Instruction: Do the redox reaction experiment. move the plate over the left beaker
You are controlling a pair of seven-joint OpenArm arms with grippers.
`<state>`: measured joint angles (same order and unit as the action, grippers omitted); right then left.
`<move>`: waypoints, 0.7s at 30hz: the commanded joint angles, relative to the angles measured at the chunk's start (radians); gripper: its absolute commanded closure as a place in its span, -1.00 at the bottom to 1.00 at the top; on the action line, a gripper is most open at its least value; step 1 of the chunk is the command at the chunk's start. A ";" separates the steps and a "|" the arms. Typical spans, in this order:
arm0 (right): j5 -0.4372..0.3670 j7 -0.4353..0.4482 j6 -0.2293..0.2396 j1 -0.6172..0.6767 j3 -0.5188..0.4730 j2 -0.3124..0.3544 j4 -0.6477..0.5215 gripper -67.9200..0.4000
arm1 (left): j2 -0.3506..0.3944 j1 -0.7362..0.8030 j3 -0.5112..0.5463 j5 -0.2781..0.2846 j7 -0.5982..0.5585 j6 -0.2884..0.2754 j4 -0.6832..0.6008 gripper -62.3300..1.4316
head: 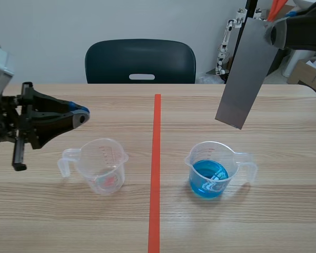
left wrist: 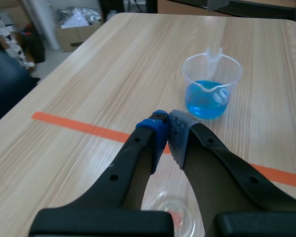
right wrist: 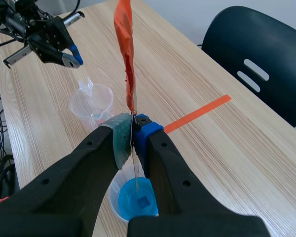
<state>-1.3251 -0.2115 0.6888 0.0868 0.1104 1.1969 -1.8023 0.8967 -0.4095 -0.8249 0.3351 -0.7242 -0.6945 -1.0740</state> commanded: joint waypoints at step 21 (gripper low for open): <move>0.249 -0.042 0.000 -0.043 -0.008 -0.328 -0.010 0.97 | -0.089 0.777 0.473 -0.033 -0.594 0.246 0.337 0.87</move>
<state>-1.0622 -0.2607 0.6888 0.0772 0.1108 0.8612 -1.8023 0.8234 0.3813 -0.3546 0.3016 -1.2854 -0.4496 -0.7174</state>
